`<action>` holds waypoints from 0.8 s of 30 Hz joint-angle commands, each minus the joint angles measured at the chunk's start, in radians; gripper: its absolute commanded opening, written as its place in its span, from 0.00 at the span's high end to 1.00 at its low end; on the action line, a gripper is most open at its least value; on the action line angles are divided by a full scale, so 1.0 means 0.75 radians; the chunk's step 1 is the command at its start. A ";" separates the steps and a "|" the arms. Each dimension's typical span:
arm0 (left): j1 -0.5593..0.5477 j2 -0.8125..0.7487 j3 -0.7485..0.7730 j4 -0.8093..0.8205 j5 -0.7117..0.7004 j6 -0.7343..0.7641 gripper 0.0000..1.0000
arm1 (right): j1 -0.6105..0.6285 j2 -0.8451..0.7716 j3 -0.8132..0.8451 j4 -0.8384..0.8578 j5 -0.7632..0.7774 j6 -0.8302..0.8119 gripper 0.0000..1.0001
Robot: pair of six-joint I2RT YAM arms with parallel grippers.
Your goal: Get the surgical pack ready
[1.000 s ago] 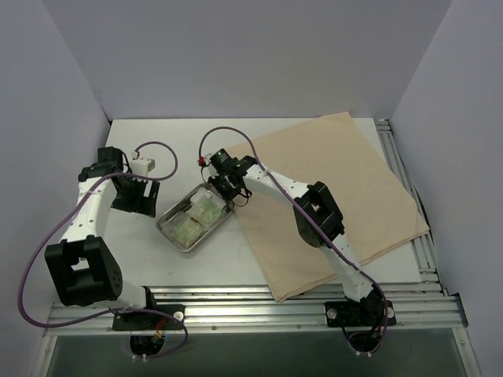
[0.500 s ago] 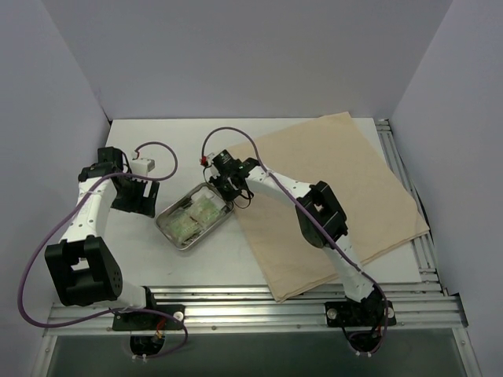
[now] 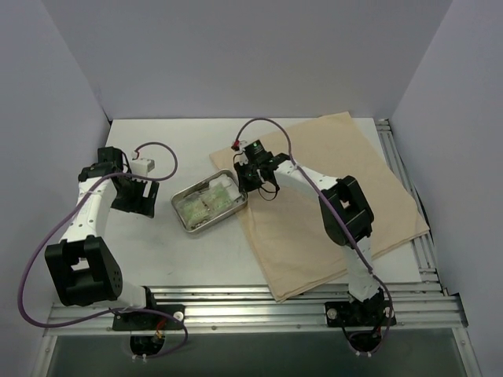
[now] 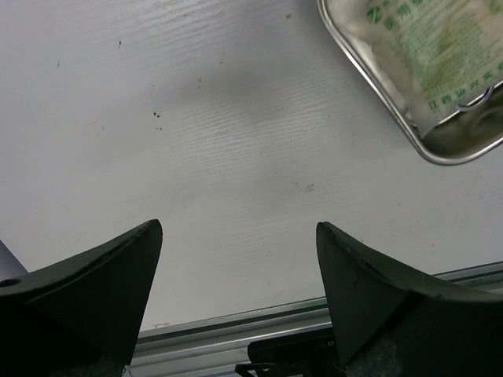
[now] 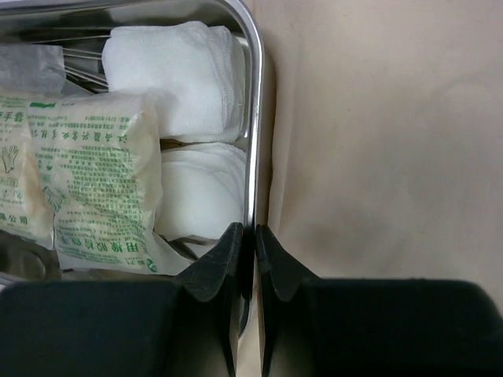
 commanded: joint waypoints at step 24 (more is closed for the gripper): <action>0.002 -0.028 0.008 0.037 -0.005 0.018 0.11 | -0.006 -0.135 0.070 0.317 -0.206 0.316 1.00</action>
